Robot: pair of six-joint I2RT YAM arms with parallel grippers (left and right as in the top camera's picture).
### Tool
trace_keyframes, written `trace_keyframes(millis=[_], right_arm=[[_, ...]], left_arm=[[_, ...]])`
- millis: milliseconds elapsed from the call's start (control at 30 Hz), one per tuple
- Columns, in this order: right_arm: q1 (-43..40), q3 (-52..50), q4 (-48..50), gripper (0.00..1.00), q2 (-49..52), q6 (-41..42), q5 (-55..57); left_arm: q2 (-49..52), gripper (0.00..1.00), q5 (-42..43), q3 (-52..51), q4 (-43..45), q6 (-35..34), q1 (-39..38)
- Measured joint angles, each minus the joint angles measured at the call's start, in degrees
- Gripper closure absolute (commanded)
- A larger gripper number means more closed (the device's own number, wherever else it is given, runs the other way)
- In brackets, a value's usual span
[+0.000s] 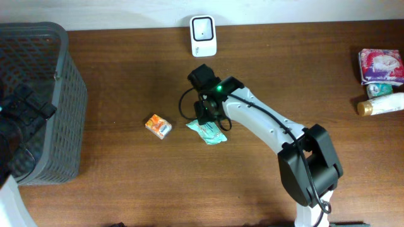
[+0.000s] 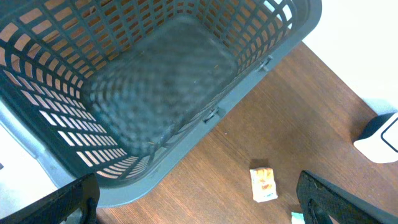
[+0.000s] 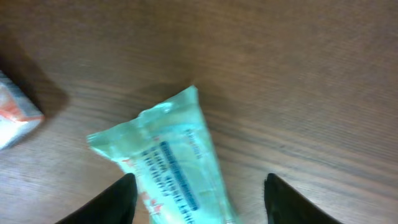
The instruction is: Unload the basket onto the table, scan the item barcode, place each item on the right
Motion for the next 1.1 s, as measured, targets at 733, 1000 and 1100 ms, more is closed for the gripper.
trace_keyframes(millis=[733, 1000, 1100], right_arm=[[-14.95, -4.92, 1.09, 0.96, 12.02, -35.23, -49.81], [-13.22, -2.54, 0.22, 0.96, 12.44, -28.59, -50.69], [-13.18, 6.03, 0.17, 0.96, 11.65, -20.22, -41.66]], left_arm=[[0.0, 0.01, 0.02, 0.0, 0.02, 0.0, 0.0], [0.0, 0.01, 0.02, 0.0, 0.0, 0.0, 0.0], [0.0, 0.01, 0.0, 0.0, 0.02, 0.0, 0.0]])
